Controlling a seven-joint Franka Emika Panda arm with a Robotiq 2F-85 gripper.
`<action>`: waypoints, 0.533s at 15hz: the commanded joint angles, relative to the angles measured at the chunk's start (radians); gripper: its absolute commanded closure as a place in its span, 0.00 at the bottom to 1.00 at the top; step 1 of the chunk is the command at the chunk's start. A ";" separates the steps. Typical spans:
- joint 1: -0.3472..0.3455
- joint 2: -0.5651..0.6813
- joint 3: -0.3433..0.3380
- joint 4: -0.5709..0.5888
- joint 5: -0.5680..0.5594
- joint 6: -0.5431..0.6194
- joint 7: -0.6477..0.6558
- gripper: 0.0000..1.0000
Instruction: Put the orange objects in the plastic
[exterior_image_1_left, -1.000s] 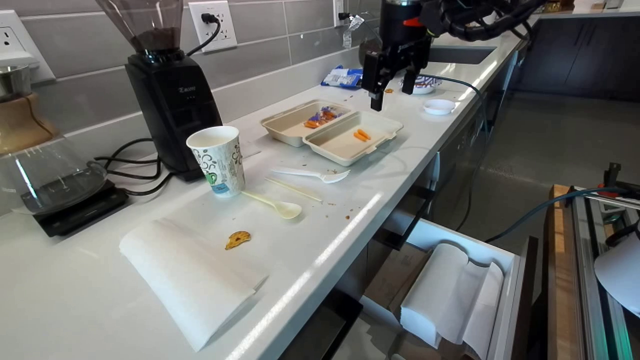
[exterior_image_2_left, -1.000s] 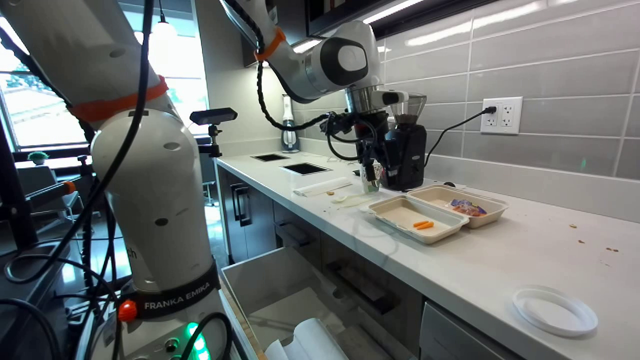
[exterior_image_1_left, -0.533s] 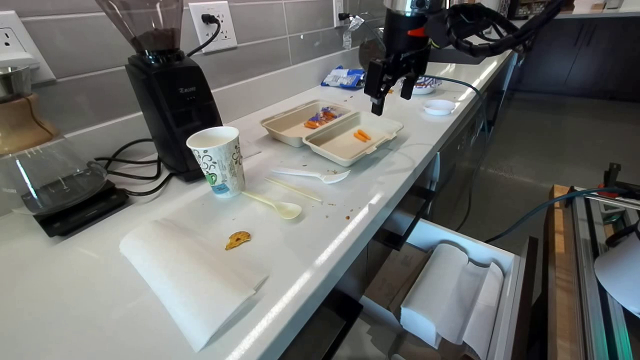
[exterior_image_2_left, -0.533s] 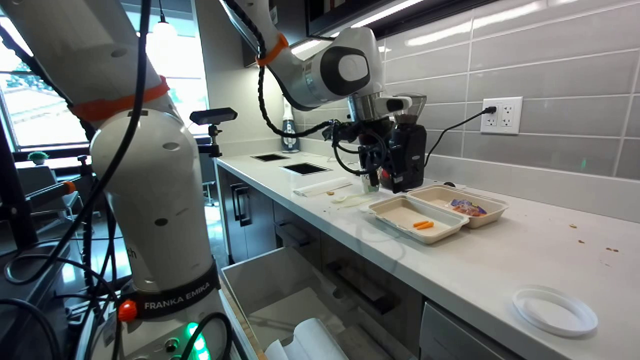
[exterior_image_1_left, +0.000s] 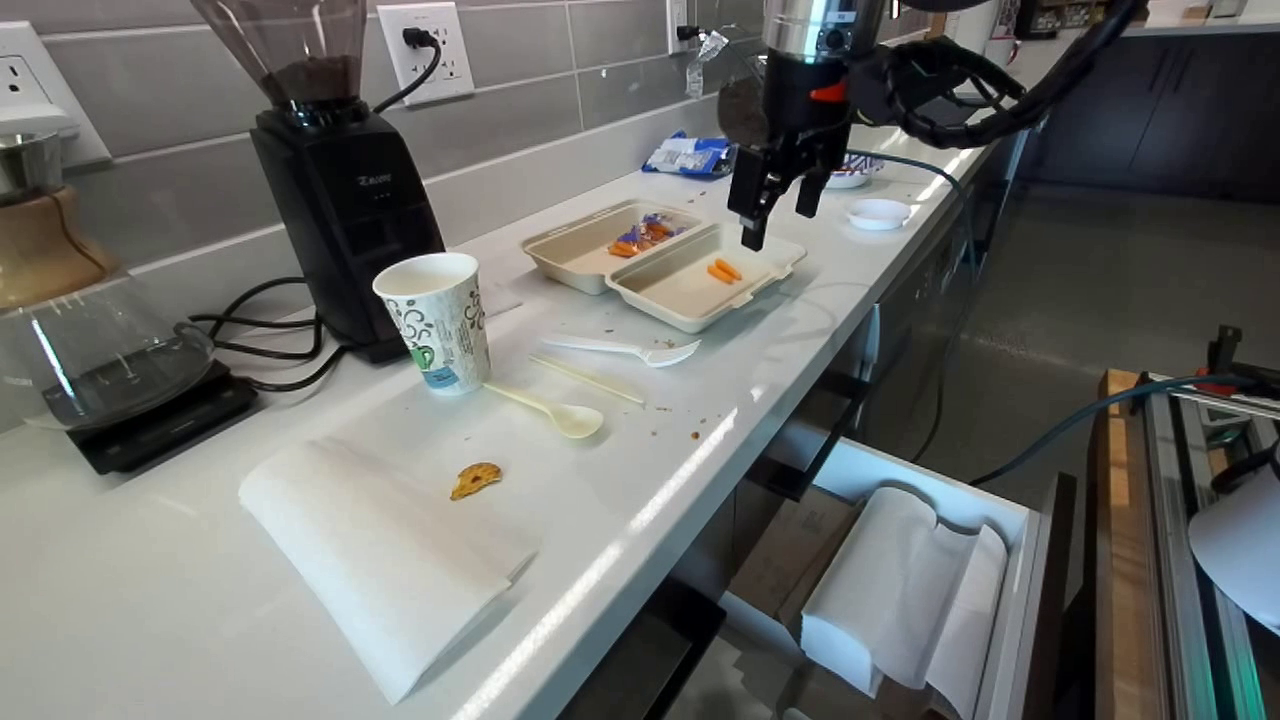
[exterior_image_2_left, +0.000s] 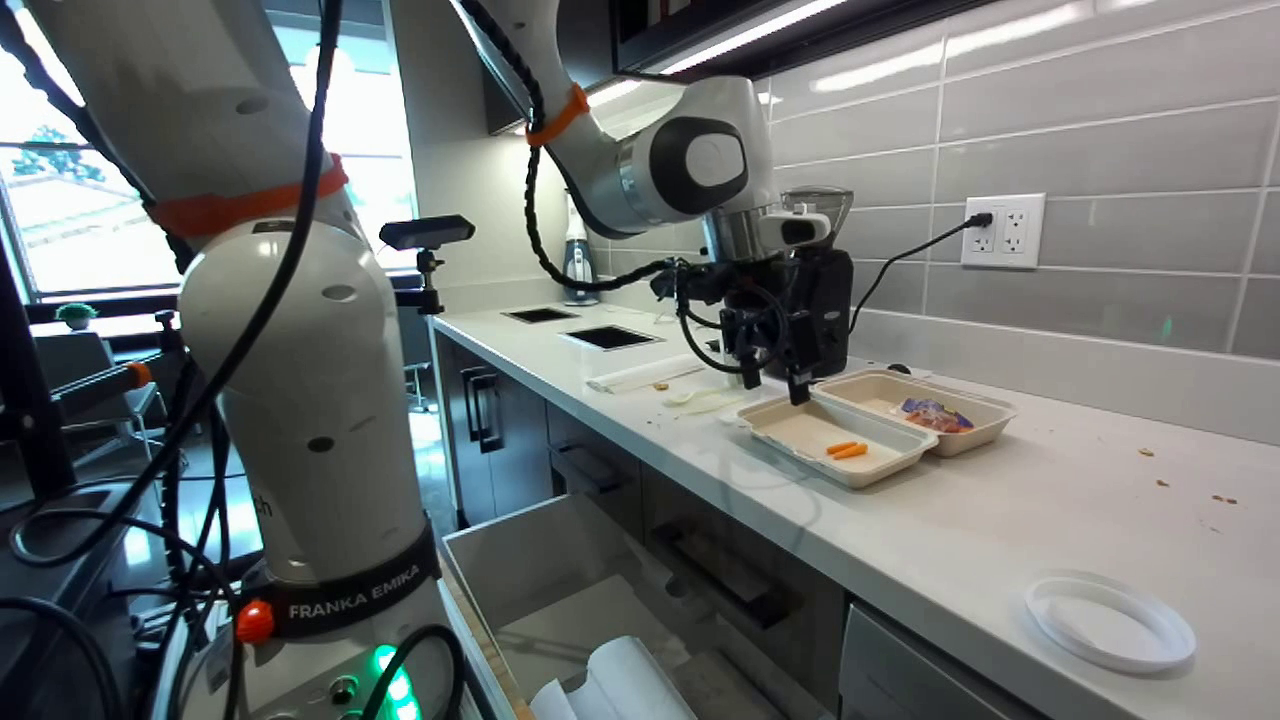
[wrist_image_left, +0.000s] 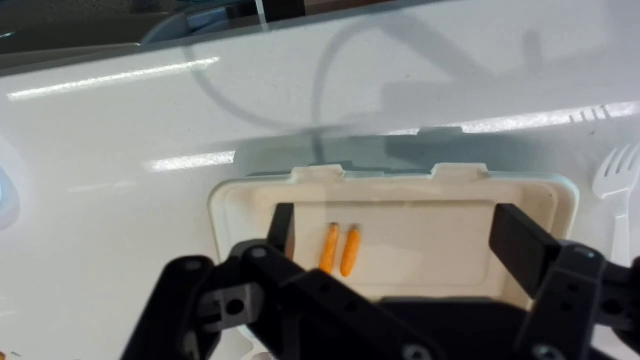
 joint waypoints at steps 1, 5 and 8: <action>-0.006 0.074 0.000 0.026 -0.029 0.050 0.004 0.00; -0.004 0.130 -0.002 0.058 -0.045 0.069 0.018 0.00; 0.001 0.166 -0.007 0.086 -0.057 0.068 0.023 0.00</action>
